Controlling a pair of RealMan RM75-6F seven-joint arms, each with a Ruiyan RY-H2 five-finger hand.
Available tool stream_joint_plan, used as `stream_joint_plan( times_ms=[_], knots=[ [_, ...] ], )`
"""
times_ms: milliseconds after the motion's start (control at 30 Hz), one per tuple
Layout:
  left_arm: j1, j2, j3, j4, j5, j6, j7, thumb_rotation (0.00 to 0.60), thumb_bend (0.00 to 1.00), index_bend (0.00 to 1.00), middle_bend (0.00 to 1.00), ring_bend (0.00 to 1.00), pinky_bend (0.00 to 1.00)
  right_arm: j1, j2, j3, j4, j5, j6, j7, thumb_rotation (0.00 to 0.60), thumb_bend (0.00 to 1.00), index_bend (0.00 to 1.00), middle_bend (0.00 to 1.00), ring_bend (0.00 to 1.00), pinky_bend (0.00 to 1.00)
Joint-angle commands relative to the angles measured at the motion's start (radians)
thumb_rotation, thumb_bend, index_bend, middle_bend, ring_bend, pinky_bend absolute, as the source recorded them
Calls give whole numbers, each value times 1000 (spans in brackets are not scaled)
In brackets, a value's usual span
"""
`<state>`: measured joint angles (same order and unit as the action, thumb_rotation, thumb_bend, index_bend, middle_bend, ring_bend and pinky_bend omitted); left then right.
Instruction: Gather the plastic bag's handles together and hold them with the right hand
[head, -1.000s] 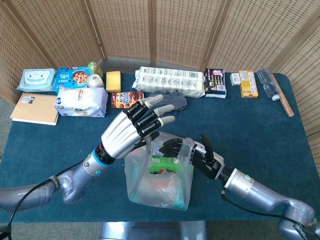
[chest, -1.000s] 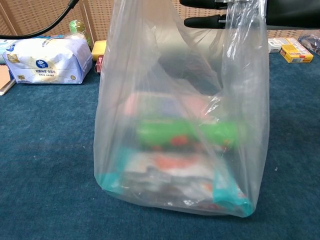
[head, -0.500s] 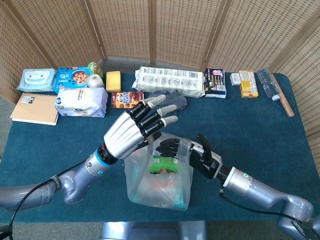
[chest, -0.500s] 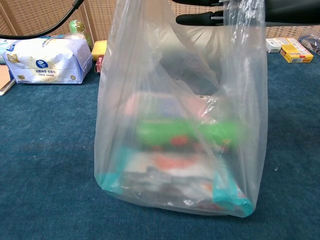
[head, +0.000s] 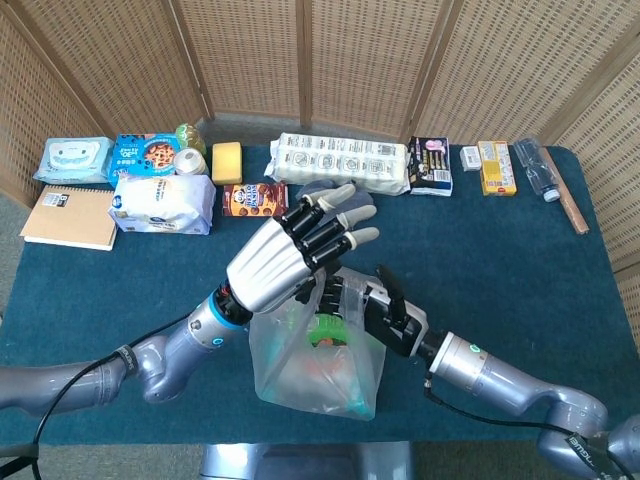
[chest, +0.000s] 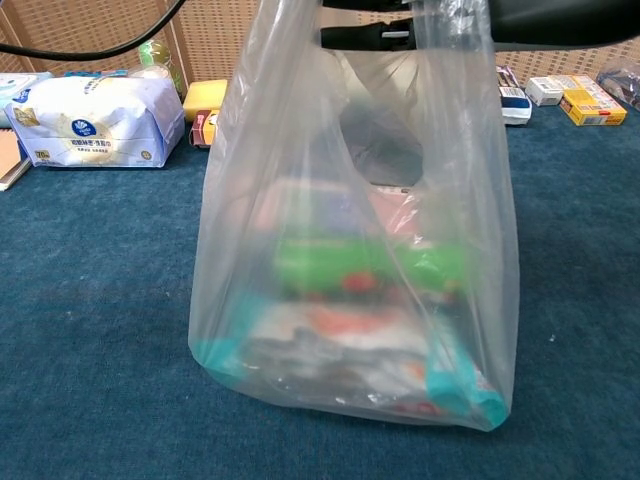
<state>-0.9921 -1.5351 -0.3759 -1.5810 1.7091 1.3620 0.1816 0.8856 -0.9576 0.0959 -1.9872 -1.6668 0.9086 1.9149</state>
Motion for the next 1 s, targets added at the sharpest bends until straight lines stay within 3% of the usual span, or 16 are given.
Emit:
stream_joint_plan(
  times_ms=[33,400,767,1000],
  knots=[
    [-9,-5,-5,5,-8,-6,8,600,240,198,207,74,225,5,-2,3,-8,12,-2,-12,0,103,196,217,138,92],
    [-20,-26,17,19,-12,-12,18,600,240,195,206,70,223,8,3,8,-31,37,1,-28,0,103,193,222,138,92],
    [-53,-45,2,22,-21,-26,35,600,227,192,204,67,223,29,-27,29,-48,73,-33,-63,0,103,192,225,138,92],
    [-66,-40,-12,4,-40,-41,56,600,149,183,193,55,214,37,-39,38,-53,82,-46,-70,0,103,191,225,138,92]
  ],
)
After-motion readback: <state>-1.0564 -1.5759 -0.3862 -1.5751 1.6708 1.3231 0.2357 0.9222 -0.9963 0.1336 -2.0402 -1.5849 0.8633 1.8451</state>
